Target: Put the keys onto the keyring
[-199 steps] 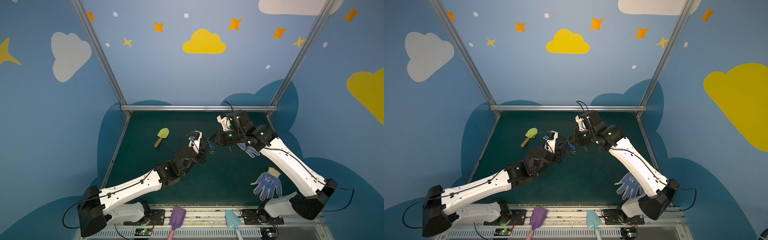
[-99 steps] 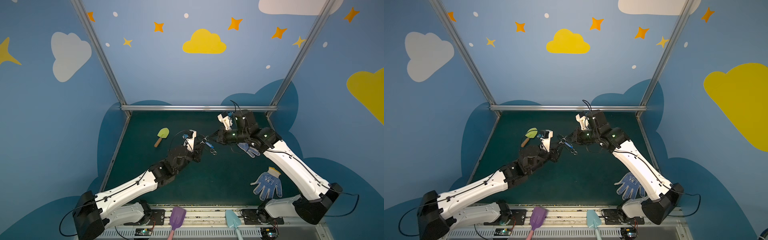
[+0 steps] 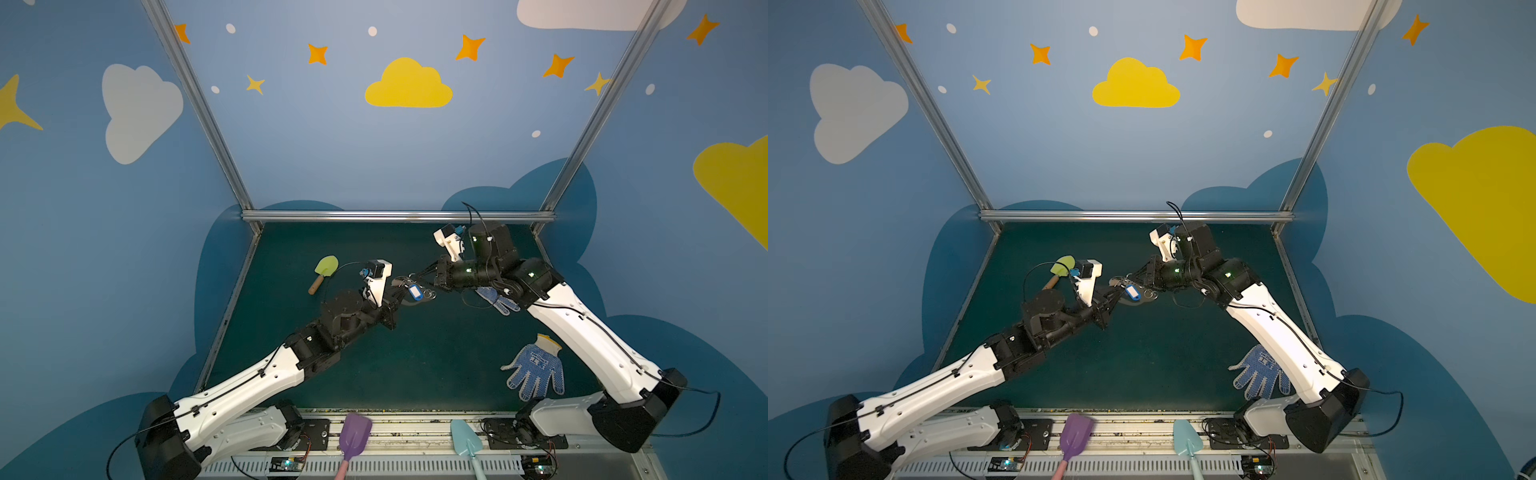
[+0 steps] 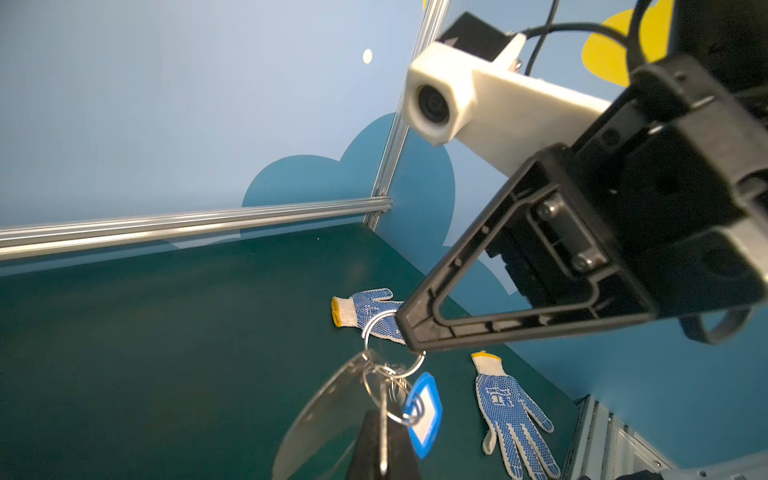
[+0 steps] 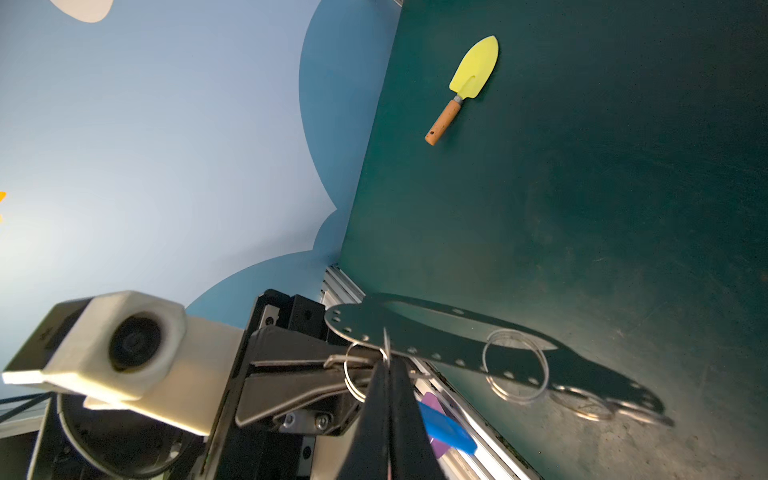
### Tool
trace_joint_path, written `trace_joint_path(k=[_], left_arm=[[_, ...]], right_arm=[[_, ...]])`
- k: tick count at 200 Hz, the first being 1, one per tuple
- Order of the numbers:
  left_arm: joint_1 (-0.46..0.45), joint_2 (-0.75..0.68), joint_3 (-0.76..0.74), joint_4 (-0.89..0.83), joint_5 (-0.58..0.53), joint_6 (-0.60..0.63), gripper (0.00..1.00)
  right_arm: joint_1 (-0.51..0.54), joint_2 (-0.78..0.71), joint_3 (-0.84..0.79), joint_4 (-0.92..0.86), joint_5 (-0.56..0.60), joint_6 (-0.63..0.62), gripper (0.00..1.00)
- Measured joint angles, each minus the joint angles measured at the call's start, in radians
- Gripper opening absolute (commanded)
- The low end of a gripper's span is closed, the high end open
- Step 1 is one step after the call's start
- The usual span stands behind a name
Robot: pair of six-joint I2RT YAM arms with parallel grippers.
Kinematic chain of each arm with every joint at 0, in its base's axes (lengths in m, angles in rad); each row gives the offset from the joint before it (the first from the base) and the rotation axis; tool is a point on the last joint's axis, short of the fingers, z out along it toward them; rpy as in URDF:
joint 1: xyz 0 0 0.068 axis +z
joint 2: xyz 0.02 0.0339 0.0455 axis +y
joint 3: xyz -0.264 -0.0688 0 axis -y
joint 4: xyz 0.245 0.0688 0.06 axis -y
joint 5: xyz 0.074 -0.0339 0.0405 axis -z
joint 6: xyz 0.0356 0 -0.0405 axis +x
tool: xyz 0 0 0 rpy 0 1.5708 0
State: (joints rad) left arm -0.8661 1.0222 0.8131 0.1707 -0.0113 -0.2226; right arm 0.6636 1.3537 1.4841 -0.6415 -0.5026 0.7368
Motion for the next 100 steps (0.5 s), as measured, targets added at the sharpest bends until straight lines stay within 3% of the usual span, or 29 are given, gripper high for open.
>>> trace_joint_path(k=[100], left_arm=[[0.029,-0.002,0.044,-0.142,0.002,0.082,0.04]], right_arm=[[-0.027,0.015,-0.02,0.061,-0.156,0.045,0.0]])
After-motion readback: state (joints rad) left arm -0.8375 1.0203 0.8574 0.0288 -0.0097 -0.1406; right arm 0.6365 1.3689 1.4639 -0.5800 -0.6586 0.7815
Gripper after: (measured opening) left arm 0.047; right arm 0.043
